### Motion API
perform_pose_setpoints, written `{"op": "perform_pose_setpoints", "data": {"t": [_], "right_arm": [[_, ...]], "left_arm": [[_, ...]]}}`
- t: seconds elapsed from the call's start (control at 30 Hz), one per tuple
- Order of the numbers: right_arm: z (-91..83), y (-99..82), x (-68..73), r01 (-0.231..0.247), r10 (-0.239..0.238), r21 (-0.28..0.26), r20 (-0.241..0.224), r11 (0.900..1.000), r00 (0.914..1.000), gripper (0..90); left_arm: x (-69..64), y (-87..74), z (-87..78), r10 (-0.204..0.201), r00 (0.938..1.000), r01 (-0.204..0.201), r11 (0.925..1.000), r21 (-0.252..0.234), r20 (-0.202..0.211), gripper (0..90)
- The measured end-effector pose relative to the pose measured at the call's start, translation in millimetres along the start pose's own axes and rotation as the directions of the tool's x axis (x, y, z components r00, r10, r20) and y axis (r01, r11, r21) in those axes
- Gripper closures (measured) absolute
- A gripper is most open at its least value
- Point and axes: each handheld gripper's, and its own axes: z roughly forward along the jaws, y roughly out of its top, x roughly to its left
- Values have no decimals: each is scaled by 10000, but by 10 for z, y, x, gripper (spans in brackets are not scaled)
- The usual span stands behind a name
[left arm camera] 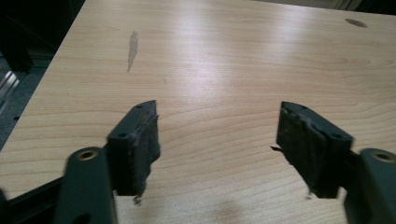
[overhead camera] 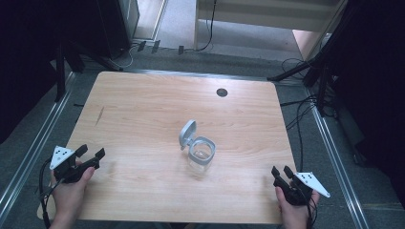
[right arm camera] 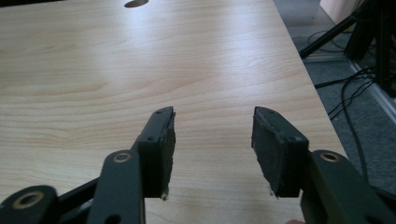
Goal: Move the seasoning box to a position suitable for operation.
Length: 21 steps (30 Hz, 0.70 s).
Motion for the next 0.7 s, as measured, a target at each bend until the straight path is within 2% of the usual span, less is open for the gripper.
{"op": "perform_pose_setpoints", "data": {"t": [0.07,0.1,0.17,0.2,0.23,0.27,0.3,0.33,0.43,0.47,0.5,0.57,0.67,0.7], "right_arm": [[4,0,12,124,-124,-39,65,9999,9999,536],[-1,0,53,359,-358,-10,144,9994,9993,589],[-6,23,92,365,-367,-126,-197,9993,9991,651],[-10,43,125,300,-308,-210,-424,9993,9986,679],[-6,70,157,332,-353,-350,-624,9988,9974,693],[0,101,196,286,-320,-450,-781,9986,9964,708],[7,135,238,231,-282,-536,-953,9983,9950,717],[26,180,293,181,-258,-647,-1201,9977,9924,735],[89,270,432,360,-447,-589,-1526,9976,9873,749],[114,294,481,445,-536,-564,-1711,9974,9838,752],[138,315,528,598,-688,-538,-1831,9968,9807,759],[184,358,617,951,-1031,-492,-2016,9943,9740,768],[254,436,738,1017,-1097,-452,-2405,9938,9644,782],[279,463,778,1044,-1129,-471,-2481,9934,9621,787]], "left_arm": [[-13,0,-6,36,10000,-36,10000,-24,-32,415],[-31,-2,-11,229,9997,-229,9997,17,-60,522],[-64,16,-15,-226,9984,216,9995,211,509,616],[-64,16,-15,-226,9984,216,9995,211,509,670],[-178,38,5,-52,9987,39,9997,254,508,714],[-250,55,21,73,9981,-89,9996,268,620,737],[-250,55,21,73,9981,-89,9996,268,620,757],[-409,85,64,194,9950,-219,9995,246,980,775],[-649,121,141,274,9857,-350,9984,434,1665,795],[-649,121,141,274,9857,-350,9984,434,1665,795],[-806,146,173,481,9781,-607,9965,567,2027,799],[-965,172,213,710,9667,-907,9934,699,2461,822],[-1194,207,278,831,9501,-1101,9912,739,3006,843],[-1269,217,299,878,9469,-1161,9905,742,3094,848]]}}
